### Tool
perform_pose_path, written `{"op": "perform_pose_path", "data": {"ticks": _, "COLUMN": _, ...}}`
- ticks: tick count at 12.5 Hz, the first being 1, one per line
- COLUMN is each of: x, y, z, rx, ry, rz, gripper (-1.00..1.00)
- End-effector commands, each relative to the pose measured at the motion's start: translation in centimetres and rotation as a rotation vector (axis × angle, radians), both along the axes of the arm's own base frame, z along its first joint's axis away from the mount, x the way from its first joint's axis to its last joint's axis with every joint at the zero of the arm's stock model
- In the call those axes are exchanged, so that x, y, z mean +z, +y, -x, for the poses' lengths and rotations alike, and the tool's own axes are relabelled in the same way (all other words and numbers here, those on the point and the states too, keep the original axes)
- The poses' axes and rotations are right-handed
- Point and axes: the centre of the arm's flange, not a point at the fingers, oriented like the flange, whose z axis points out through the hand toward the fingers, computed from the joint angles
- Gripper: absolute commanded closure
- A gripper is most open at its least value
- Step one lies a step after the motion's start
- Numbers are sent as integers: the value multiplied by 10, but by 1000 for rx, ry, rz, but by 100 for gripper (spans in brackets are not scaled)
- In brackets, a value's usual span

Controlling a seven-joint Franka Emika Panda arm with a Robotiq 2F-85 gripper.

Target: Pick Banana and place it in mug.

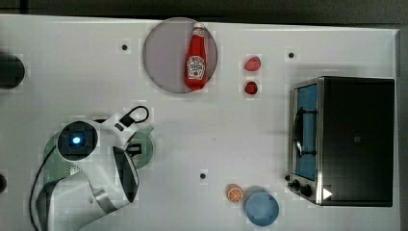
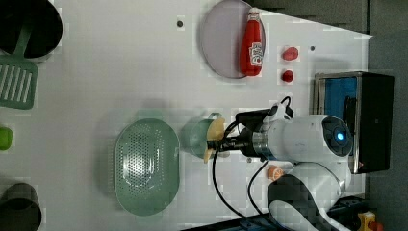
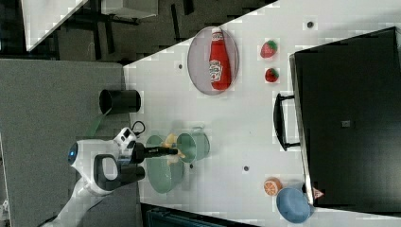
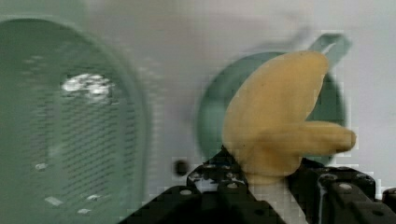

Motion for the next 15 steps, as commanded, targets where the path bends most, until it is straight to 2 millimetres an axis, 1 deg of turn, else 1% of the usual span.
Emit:
{"op": "perform_pose_path", "data": {"ticks": 1, "x": 10, "y": -11, "z": -18, "rx": -59, "ry": -90, "rz": -16, "gripper": -41}}
{"op": "perform_pose_path", "data": {"ticks": 2, "x": 9, "y": -14, "z": -17, "rx": -81, "ry": -87, "rz": -12, "gripper": -61}}
{"op": "perform_pose_path", "data": {"ticks": 3, "x": 9, "y": -16, "z": -19, "rx": -95, "ry": -88, "rz": -11, "gripper": -85}}
{"op": "perform_pose_path", "data": {"ticks": 4, "x": 10, "y": -17, "z": -20, "rx": -98, "ry": -92, "rz": -12, "gripper": -100}}
{"op": "perform_pose_path", "data": {"ticks": 5, "x": 10, "y": -19, "z": -20, "rx": -102, "ry": -93, "rz": -11, "gripper": -100}}
{"op": "perform_pose_path", "data": {"ticks": 6, "x": 19, "y": -22, "z": -27, "rx": -115, "ry": -122, "rz": -22, "gripper": -100}}
{"op": "perform_pose_path", "data": {"ticks": 7, "x": 34, "y": -28, "z": -35, "rx": -131, "ry": -153, "rz": -25, "gripper": -100}}
{"op": "perform_pose_path", "data": {"ticks": 9, "x": 79, "y": -47, "z": -48, "rx": -174, "ry": -226, "rz": -24, "gripper": -100}}
{"op": "perform_pose_path", "data": {"ticks": 11, "x": 133, "y": -76, "z": -53, "rx": -227, "ry": -276, "rz": -5, "gripper": -100}}
{"op": "perform_pose_path", "data": {"ticks": 13, "x": 184, "y": -113, "z": -47, "rx": -296, "ry": -267, "rz": 27, "gripper": -100}}
{"op": "perform_pose_path", "data": {"ticks": 15, "x": 223, "y": -158, "z": -38, "rx": -380, "ry": -220, "rz": 51, "gripper": -100}}
